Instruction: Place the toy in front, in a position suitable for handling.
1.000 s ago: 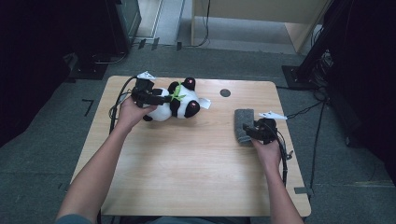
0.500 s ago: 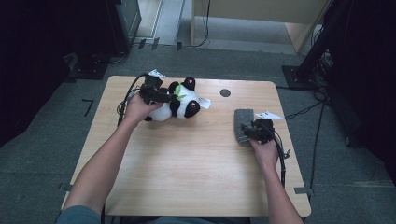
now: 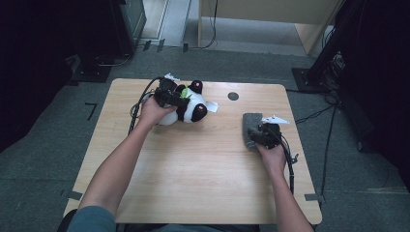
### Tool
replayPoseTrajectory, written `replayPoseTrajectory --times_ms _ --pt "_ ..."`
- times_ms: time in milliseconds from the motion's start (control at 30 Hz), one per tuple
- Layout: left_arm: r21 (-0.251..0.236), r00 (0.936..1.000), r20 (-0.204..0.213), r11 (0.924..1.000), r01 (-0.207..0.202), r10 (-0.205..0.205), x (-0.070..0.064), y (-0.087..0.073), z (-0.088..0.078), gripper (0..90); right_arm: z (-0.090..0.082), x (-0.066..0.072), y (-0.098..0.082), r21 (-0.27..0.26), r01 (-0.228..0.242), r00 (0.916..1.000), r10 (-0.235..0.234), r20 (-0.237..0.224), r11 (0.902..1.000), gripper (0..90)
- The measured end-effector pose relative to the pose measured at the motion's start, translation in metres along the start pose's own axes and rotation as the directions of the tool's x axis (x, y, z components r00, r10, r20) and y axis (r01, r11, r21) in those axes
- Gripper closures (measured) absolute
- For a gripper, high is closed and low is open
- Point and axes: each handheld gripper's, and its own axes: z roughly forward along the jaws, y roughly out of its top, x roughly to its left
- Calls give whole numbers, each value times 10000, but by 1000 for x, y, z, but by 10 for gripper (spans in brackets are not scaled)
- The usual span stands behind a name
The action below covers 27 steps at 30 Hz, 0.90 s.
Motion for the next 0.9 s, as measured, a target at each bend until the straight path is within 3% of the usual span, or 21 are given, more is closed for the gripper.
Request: replayPoseTrajectory --times_ms 167,200,333,467,600,800,900 --pt "201 9999 71 9997 145 -146 4 -2 1 585 2 1 -1 129 73 10000 -73 14 9999 469" --pt "227 9999 13 9997 114 -115 4 -2 1 650 2 1 -2 198 147 9999 -148 41 9997 469" --pt "382 9997 -42 9990 222 -221 0 -1 -3 685 2 0 -2 194 193 9998 -194 51 9996 471" --pt "432 9992 -391 9991 -38 55 -9 0 -12 708 1 0 -2 173 186 9998 -187 57 9997 472" --pt "438 9998 -166 9990 90 -83 -16 0 -24 722 0 3 -1 107 254 9996 -255 120 9996 472" --pt "81 9999 -36 9999 118 -118 -38 -3 -45 722 -2 10 2 -57 282 9996 -281 91 9996 471" --pt "176 10000 -77 9998 43 -42 -53 -9 -52 721 -1 15 2 -56 452 9988 -451 182 9990 462"
